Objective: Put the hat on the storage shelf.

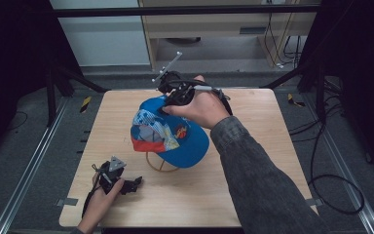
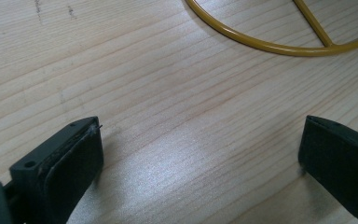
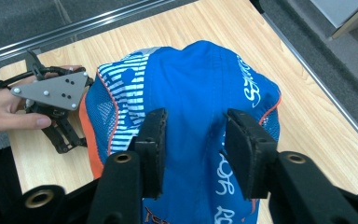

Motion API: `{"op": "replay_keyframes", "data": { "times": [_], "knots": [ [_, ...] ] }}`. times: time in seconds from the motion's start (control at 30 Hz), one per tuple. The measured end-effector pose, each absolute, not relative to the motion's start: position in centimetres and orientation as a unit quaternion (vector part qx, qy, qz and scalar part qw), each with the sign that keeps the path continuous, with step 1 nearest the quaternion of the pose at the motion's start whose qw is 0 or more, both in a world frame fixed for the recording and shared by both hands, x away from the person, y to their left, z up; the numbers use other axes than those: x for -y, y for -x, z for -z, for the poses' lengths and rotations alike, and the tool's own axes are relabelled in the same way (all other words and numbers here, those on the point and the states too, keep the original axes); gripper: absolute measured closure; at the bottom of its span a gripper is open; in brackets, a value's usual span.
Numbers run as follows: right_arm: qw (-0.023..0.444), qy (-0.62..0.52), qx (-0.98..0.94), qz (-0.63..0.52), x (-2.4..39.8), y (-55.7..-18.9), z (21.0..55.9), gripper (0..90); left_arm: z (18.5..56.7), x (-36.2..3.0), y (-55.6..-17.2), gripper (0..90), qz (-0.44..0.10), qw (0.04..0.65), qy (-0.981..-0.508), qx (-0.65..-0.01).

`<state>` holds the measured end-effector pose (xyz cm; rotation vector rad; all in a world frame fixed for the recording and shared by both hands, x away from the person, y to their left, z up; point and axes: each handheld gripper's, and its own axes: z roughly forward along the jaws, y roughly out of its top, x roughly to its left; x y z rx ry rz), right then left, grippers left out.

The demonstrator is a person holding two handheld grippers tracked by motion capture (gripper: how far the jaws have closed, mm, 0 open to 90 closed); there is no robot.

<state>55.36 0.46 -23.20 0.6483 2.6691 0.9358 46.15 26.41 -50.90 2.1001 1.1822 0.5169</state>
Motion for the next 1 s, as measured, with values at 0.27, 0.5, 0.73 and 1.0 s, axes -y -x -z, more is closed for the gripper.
{"op": "replay_keyframes", "data": {
  "times": [0.27, 0.5, 0.73, 1.0],
  "knots": [
    [0.117, -0.225, -0.912, -0.324, -0.1, -55.2, 23.1, 52.8, 50.9, -26.4, -46.2, 0.0, -0.198, 0.332, -0.804, -0.452],
    [0.114, -0.229, -0.911, -0.323, 0.3, -55.1, 23.1, 49.8, 50.9, -26.4, -46.2, 0.0, -0.198, 0.332, -0.804, -0.452],
    [0.115, -0.231, -0.910, -0.325, 0.8, -55.0, 23.1, 48.6, 50.9, -26.4, -46.2, 0.0, -0.197, 0.332, -0.804, -0.452],
    [0.116, -0.235, -0.906, -0.331, 1.8, -54.8, 23.2, 47.2, 50.9, -26.4, -46.2, 0.0, -0.197, 0.331, -0.805, -0.451]
  ]
}}
